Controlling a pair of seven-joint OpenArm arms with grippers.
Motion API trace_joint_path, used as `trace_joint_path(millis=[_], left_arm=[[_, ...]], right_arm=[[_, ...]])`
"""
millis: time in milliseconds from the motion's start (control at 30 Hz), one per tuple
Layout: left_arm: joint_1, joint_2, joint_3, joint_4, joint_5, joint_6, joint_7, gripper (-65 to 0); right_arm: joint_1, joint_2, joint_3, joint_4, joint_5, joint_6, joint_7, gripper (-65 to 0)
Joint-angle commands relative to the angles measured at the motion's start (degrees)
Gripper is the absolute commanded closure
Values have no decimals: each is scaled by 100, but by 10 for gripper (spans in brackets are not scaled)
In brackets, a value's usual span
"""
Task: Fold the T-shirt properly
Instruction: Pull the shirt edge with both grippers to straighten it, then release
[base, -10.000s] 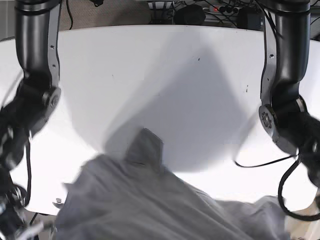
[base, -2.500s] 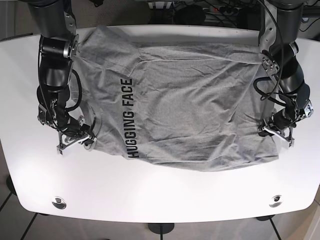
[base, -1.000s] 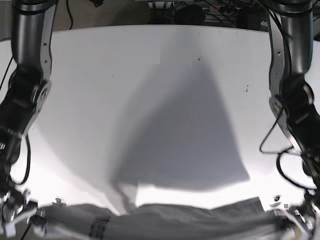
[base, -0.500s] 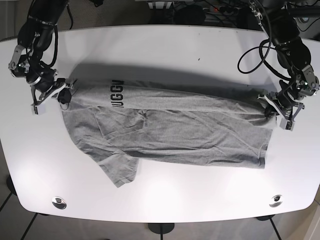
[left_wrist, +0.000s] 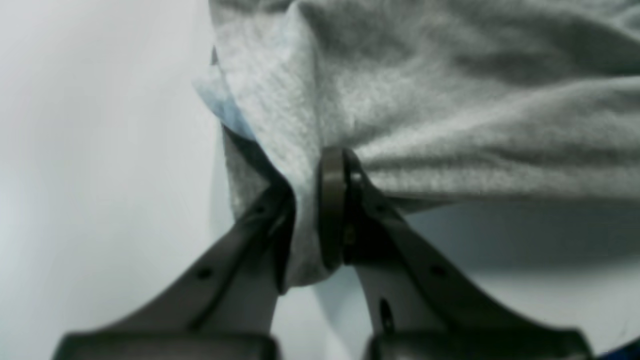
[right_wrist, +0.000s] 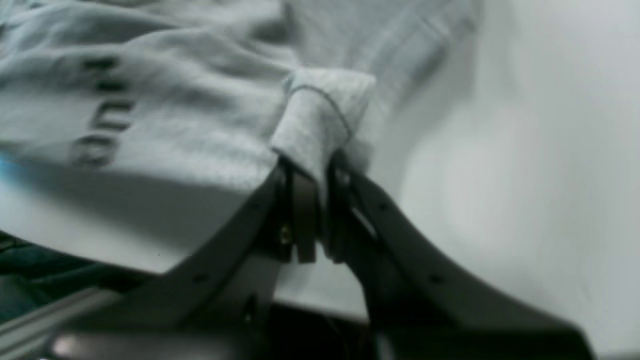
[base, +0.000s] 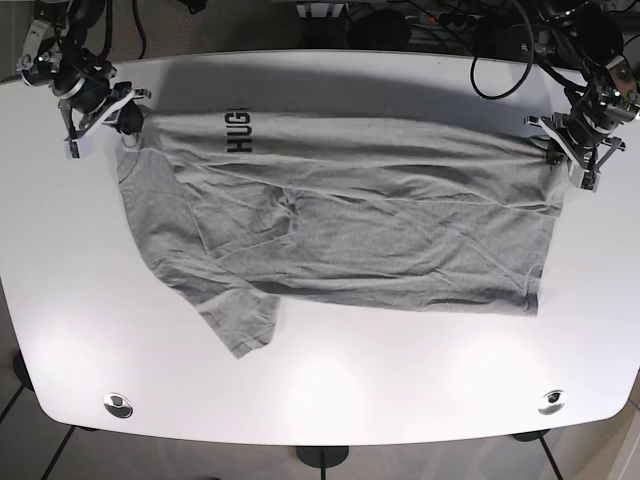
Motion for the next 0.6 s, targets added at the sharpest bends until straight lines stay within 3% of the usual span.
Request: trace_joint_path(millis=[33,267,333,367,433,533,600], left_arm=[[26,-102,-206,83,-10,21,-119,-1],[483,-138,-241,74,-10,21,-119,-13],[606,-164,-223,74,-1,21,-119,-151],[685,-243,-215,74,-1,21,-119,-289],[756,-261,-258,74,-1,21,-119,-438],[905,-560,-390,74,-63,21,-119,-446],[940,-718,-575,83,-300,21,-119,-449]], right_arm=[[-124,77,52,124,91,26,119,-19],[-616,77,34,141,91,35,119,-27],[-818,77,26,229,232,44,119,-103],[-968,77,43,264,469,44,119,-178],[-1187,121,61,264,909,44,119,-301],[-1434,129,158,352,1138,44,119,-376],[-1583,121,289,563,1190,193,119,-388]])
